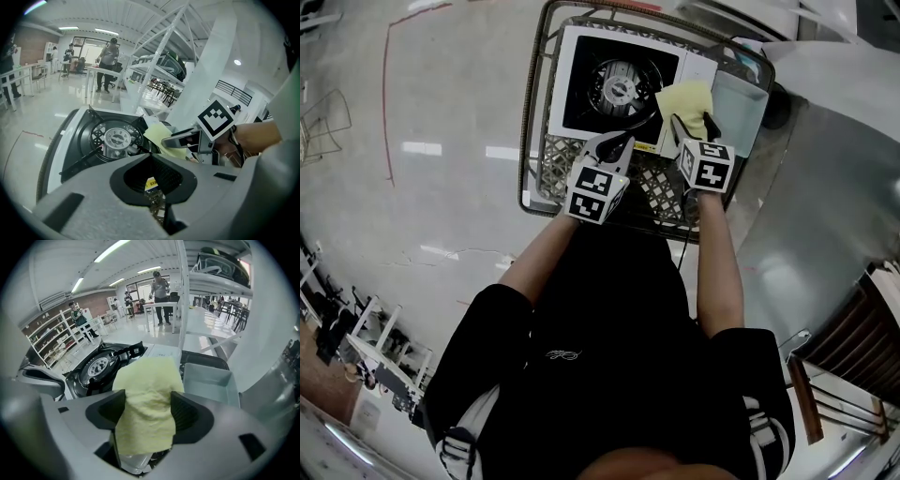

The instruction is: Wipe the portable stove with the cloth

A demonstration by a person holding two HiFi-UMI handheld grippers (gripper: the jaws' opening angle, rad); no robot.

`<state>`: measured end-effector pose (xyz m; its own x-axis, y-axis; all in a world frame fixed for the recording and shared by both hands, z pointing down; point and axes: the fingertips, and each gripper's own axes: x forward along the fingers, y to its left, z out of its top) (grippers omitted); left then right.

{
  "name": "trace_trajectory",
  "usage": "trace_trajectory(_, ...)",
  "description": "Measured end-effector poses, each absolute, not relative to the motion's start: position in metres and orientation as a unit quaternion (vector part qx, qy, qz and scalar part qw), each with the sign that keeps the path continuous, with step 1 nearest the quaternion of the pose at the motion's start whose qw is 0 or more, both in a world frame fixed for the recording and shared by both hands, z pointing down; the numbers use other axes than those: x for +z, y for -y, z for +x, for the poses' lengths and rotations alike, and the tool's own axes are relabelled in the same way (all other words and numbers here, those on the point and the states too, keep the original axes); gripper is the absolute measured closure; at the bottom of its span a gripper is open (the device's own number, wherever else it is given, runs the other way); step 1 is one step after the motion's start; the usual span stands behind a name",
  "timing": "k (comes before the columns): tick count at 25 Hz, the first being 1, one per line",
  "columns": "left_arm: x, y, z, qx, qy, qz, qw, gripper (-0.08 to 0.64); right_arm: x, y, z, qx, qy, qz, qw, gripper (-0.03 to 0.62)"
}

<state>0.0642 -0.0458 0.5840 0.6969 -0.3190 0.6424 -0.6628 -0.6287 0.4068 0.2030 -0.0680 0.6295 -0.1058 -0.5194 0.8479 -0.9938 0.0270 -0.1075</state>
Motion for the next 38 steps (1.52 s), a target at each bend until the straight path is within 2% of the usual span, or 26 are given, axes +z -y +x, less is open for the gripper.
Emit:
trace_trajectory(10, 0.588, 0.05, 0.068, 0.267, 0.288, 0.86, 0.324, 0.534, 0.63, 0.084, 0.21, 0.376, 0.648, 0.584, 0.313, 0.279)
trace_trajectory(32, 0.586, 0.06, 0.07, 0.266, 0.304, 0.857, 0.321, 0.534, 0.624, 0.152, 0.23, 0.327, 0.677, 0.558, 0.353, 0.279)
trace_trajectory(35, 0.584, 0.065, 0.071, 0.26, 0.31, 0.857, 0.317, 0.534, 0.622, 0.16, 0.227, 0.31, 0.688, 0.538, 0.375, 0.293)
trace_trajectory(38, 0.582, 0.07, 0.073, 0.257, 0.314, 0.858, 0.316, 0.534, 0.619, 0.164, 0.22, 0.289, 0.704, 0.508, 0.403, 0.341)
